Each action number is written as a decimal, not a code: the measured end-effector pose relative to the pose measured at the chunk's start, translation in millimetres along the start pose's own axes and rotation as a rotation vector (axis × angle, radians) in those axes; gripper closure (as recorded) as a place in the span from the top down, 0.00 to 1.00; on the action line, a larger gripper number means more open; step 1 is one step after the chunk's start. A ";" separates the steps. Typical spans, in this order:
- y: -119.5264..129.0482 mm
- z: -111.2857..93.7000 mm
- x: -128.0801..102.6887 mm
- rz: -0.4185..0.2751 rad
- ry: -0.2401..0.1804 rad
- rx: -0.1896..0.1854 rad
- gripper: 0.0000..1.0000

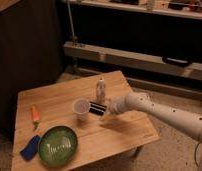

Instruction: Place the eraser in the ceramic cup

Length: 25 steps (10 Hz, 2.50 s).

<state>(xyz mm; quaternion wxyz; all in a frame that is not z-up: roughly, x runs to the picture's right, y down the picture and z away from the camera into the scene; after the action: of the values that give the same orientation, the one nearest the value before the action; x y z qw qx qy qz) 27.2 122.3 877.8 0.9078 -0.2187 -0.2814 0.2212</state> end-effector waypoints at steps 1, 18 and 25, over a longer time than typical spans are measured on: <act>0.2 3.4 1.3 -0.002 -0.001 -0.012 0.80; -21.6 -77.8 -34.8 -0.008 -0.010 -0.022 0.14; -47.5 -193.5 -91.9 -0.153 0.202 -0.093 0.14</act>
<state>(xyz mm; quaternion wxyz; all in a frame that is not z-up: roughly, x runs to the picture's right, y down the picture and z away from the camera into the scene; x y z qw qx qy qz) 89.6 -17.0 720.2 0.9346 -0.2597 -0.2142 0.1149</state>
